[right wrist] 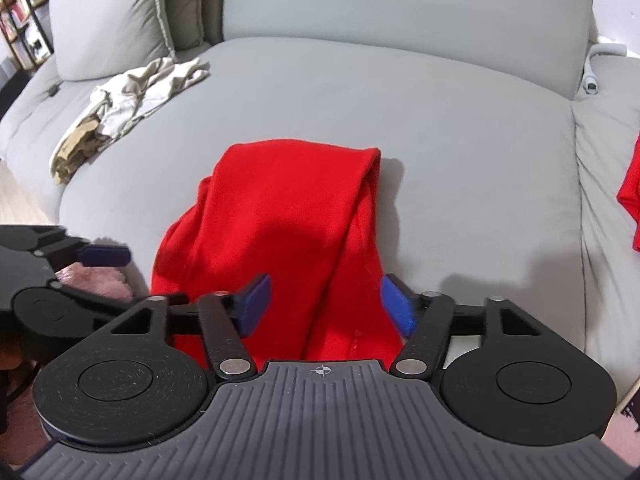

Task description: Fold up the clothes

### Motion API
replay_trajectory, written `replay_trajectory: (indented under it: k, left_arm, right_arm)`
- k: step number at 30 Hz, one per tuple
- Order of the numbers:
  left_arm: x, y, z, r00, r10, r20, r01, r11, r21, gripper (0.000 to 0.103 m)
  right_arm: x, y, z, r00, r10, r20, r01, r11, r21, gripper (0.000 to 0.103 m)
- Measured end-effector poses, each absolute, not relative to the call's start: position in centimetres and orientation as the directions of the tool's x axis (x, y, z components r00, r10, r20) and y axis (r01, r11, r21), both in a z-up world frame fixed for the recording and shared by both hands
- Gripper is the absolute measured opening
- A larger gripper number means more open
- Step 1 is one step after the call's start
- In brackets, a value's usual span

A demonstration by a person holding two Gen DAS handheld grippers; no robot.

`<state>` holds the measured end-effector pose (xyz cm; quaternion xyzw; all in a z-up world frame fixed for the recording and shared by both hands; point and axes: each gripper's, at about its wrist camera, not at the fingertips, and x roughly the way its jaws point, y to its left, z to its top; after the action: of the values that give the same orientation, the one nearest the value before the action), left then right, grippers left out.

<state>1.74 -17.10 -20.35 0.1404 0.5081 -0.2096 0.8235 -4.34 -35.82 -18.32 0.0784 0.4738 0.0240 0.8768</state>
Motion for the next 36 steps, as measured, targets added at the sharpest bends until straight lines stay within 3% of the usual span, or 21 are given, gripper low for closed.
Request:
replay_trajectory:
  k: [7,10,12,13,15,16,19,20,27,33,36]
  left_arm:
    - [2.6,-18.0,-22.1,0.375,-0.182,-0.909,0.477,0.878,0.021,0.083]
    - [2.9,-17.9,-22.5,0.358,-0.185,-0.915,0.463,0.886,0.001,0.084]
    - [3.1,-17.7,-22.6,0.345,-0.191,-0.919,0.451,0.892,-0.016,0.085]
    - [3.1,-17.7,-22.6,0.342,-0.192,-0.92,0.449,0.893,-0.019,0.085]
    - [3.1,-17.9,-22.6,0.342,-0.184,-0.922,0.45,0.893,-0.012,0.084]
    - [3.1,-18.0,-22.5,0.344,-0.179,-0.922,0.453,0.892,-0.004,0.084]
    - [2.7,-18.9,-22.0,0.361,-0.15,-0.92,0.478,0.877,0.045,0.081]
    - [2.5,-19.3,-21.6,0.369,-0.148,-0.917,0.488,0.871,0.056,0.077]
    - [3.9,-22.1,-17.7,0.449,-0.204,-0.87,0.499,0.865,0.054,0.078]
    - [5.7,-25.6,-17.6,0.423,-0.309,-0.852,0.513,0.857,-0.056,0.085]
    - [6.4,-27.9,-19.9,0.345,-0.335,-0.877,0.499,0.857,-0.131,0.085]
  right_arm:
    - [-1.5,-36.7,-22.2,0.5,0.123,-0.857,0.082,0.979,0.188,0.084]
    - [-0.6,-37.0,-24.2,0.472,0.145,-0.869,0.093,0.973,0.212,0.092]
    - [-0.3,-37.2,-25.1,0.469,0.162,-0.868,0.101,0.967,0.235,0.092]
    - [-0.2,-37.1,-25.2,0.465,0.162,-0.871,0.093,0.969,0.23,0.085]
    - [0.0,-36.9,-24.9,0.457,0.197,-0.867,0.042,0.969,0.243,0.058]
    - [0.0,-37.0,-24.8,0.455,0.224,-0.862,0.033,0.963,0.268,0.029]
    - [-0.5,-38.5,-23.9,0.485,0.187,-0.854,0.058,0.968,0.245,0.019]
    - [-0.7,-39.0,-23.5,0.494,0.174,-0.852,0.067,0.969,0.237,0.018]
    - [-1.9,-42.6,-21.2,0.556,0.085,-0.827,0.131,0.974,0.187,0.016]
    - [-2.9,-45.6,-19.3,0.601,0.007,-0.799,0.187,0.971,0.149,0.017]
    - [-3.4,-48.3,-22.0,0.521,0.058,-0.852,0.255,0.942,0.22,0.037]
